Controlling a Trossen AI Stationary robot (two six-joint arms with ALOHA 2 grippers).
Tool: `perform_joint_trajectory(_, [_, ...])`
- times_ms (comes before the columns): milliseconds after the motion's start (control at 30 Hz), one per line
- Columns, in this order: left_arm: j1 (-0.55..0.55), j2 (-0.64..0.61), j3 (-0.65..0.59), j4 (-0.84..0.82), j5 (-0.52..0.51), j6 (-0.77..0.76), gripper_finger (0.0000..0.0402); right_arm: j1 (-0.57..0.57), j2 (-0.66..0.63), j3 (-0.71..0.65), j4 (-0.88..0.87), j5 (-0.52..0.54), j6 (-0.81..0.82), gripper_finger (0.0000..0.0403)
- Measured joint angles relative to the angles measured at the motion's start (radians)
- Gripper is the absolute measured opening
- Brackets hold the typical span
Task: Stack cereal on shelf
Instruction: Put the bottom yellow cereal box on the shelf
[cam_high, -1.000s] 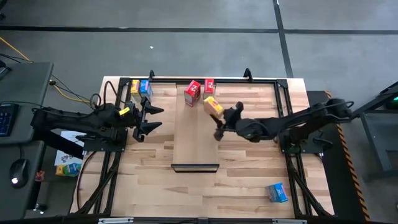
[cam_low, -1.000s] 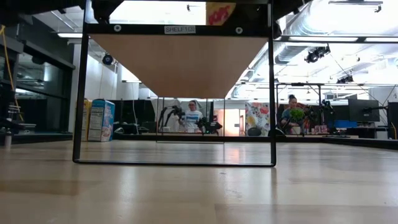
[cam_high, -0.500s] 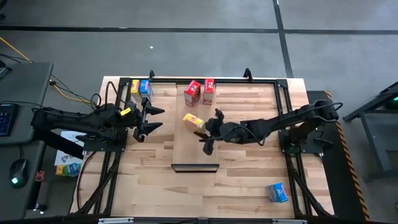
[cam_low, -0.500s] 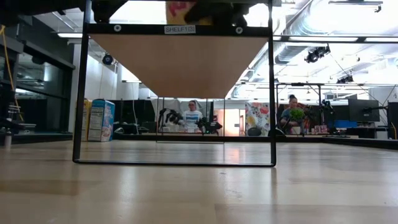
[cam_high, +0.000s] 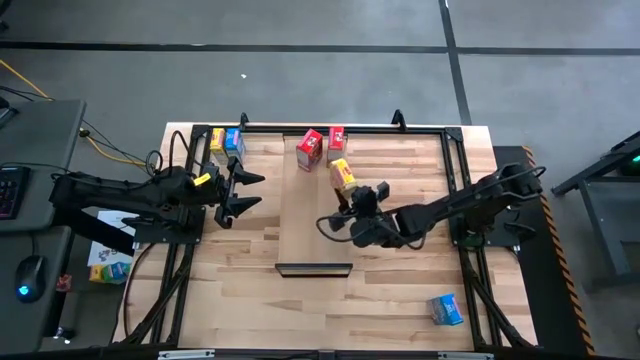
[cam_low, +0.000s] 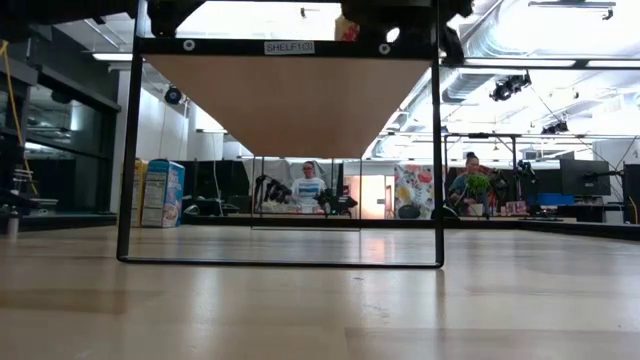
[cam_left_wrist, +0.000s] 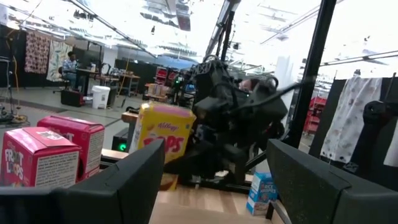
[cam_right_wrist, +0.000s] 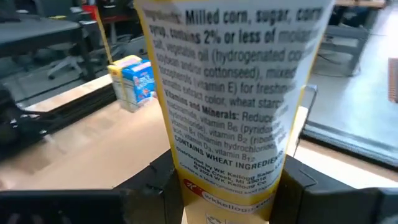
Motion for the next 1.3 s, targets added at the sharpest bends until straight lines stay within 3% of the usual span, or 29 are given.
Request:
perform_joint_trajectory(233, [0.000,0.000,0.000,0.002,0.000,0.000,0.0271,-0.003,0.081,-0.008,0.029,0.113,0.088,0.0154])
perform_joint_trajectory(467, [0.000,0.000,0.000,0.002,0.000,0.000,0.0271,-0.003,0.090,-0.008,0.061,0.113,0.132,0.0154])
perform_joint_trajectory(833, [0.000,0.000,0.000,0.002,0.000,0.000,0.0271,-0.066,0.090,-0.008,0.057,-0.041,0.238,0.0154])
perform_joint_trajectory(1133, [0.000,0.000,0.000,0.001,0.000,0.000,0.0271,-0.114,0.089,-0.006,0.053,-0.120,0.218,0.0154])
perform_joint_trajectory(1300, [0.000,0.000,0.000,0.001,0.000,0.000,0.0271,-0.114,0.088,-0.005,0.052,-0.139,0.114,0.0154])
